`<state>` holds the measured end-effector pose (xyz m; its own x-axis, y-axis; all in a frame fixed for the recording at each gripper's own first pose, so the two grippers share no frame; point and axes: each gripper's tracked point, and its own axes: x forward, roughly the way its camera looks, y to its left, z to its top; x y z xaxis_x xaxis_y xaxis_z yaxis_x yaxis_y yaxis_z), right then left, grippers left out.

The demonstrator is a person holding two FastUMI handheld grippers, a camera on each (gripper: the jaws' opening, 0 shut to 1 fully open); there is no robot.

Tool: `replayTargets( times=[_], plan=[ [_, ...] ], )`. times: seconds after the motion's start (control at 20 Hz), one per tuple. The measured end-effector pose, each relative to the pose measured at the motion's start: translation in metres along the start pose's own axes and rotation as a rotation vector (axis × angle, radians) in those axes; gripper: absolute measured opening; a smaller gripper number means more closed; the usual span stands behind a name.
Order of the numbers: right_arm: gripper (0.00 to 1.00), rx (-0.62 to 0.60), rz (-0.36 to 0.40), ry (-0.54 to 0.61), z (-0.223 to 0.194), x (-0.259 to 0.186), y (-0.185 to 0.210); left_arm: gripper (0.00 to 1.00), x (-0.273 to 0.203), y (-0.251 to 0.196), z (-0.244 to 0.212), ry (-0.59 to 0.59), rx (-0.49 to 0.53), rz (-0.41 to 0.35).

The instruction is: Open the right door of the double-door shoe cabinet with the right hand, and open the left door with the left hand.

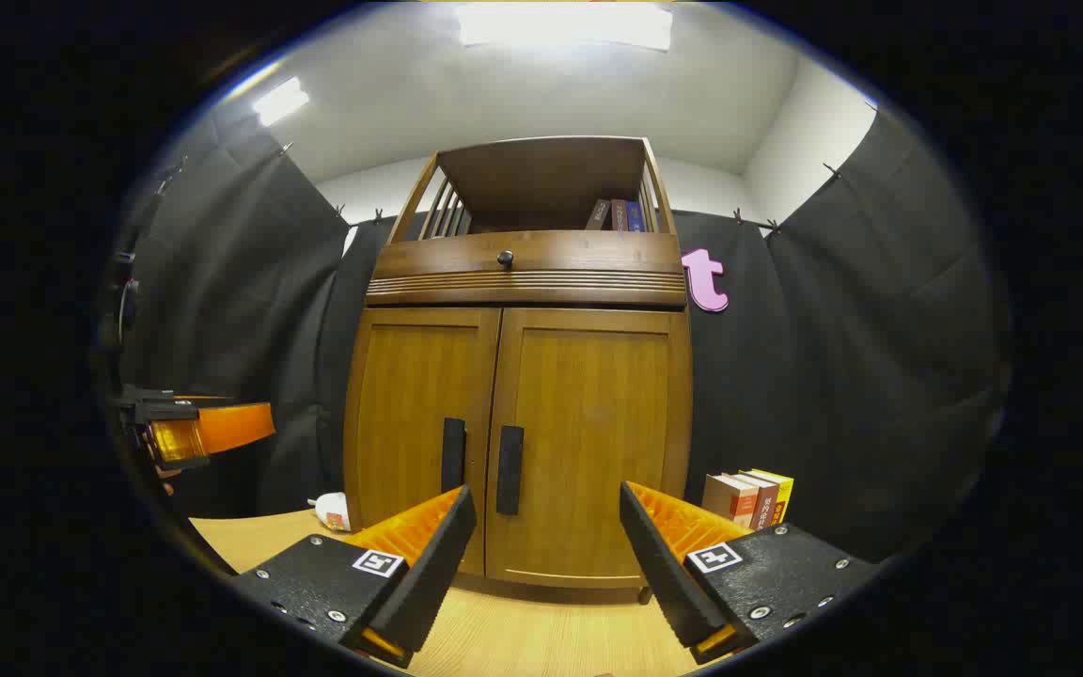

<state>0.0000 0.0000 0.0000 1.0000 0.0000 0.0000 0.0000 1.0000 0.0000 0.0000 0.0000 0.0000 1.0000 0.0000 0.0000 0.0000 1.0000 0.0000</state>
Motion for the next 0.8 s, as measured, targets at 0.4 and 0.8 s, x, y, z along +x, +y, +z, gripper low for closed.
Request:
replayTargets(
  times=[0.4,0.8],
  plan=[
    [0.94,0.040,0.002,0.012,-0.001,0.001,-0.004,0.96,0.001,-0.007,-0.001,0.004,0.016,-0.001],
    [0.94,0.049,-0.006,0.006,0.001,-0.002,-0.011,0.94,0.003,-0.011,-0.006,0.012,0.024,-0.006]
  ],
)
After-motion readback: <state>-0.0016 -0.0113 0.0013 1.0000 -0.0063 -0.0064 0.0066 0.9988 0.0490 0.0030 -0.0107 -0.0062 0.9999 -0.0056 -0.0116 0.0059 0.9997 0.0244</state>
